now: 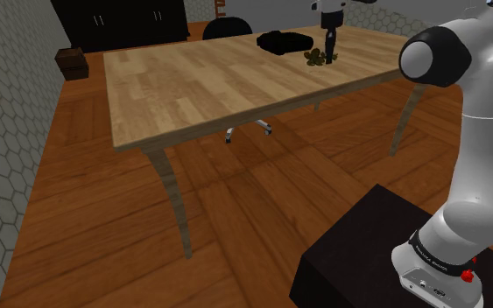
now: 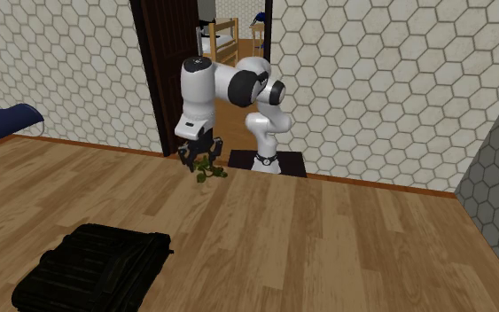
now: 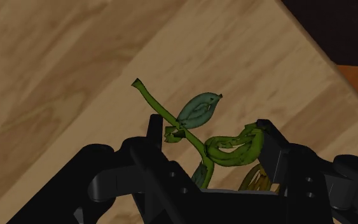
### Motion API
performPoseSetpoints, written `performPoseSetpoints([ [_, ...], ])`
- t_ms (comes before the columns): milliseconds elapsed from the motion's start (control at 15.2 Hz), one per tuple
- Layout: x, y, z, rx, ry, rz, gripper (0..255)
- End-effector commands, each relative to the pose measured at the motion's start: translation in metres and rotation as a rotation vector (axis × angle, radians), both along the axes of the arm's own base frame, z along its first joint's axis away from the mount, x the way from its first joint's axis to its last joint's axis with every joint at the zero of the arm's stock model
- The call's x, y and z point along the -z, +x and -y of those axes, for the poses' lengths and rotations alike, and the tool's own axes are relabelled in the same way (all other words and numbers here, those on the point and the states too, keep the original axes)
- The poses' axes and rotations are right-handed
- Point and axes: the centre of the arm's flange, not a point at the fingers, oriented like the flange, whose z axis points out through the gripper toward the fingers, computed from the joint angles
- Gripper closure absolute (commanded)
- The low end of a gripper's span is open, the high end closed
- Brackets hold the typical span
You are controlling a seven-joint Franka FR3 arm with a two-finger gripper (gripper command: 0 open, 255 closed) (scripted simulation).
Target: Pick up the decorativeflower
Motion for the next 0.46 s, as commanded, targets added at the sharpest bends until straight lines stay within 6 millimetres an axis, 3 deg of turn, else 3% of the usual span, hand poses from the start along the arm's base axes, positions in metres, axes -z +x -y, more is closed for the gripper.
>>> performPoseSetpoints([
  [0,-0.01,0.0,0.0,0.0,0.0,-0.001,255],
  [264,-0.031,0.0,0.0,0.0,0.0,-0.001,255],
  [396,-0.032,0.0,0.0,0.0,0.0,-0.001,255],
])
